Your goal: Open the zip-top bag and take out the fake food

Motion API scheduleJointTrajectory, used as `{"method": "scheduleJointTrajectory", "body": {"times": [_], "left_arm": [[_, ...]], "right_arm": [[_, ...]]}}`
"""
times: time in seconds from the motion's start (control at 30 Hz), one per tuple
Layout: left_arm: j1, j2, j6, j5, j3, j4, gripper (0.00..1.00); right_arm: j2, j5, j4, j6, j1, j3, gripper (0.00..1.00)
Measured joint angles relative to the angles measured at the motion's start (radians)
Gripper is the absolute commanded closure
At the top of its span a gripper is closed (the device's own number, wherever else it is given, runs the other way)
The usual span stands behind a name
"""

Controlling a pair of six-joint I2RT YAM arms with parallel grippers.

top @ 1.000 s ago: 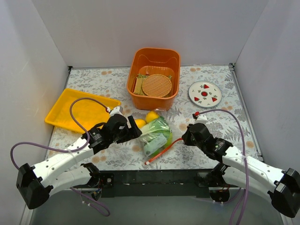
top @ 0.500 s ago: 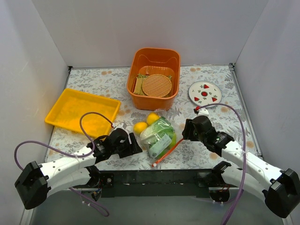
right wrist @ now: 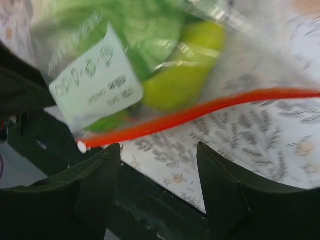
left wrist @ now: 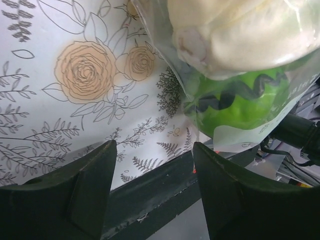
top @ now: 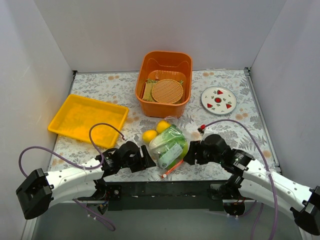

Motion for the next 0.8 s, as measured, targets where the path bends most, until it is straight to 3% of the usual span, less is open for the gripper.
{"method": "scheduleJointTrajectory", "body": {"times": [0.1,0.23,0.8], "left_arm": [[-0.017,0.008,-0.015,0.0,-0.001,0.021,0.41],[-0.038,0.021,-0.033,0.0,-0.001,0.068,0.46],[-0.169,0.016,-0.172,0.001,-0.128,0.286,0.67]], "right_arm": [[0.025,0.009,0.041,0.075,0.174,-0.045,0.35],[0.068,0.019,0.166,0.164,0.282,-0.103,0.35],[0.239,0.166,0.693,0.359,0.509,-0.277,0.46]]}}
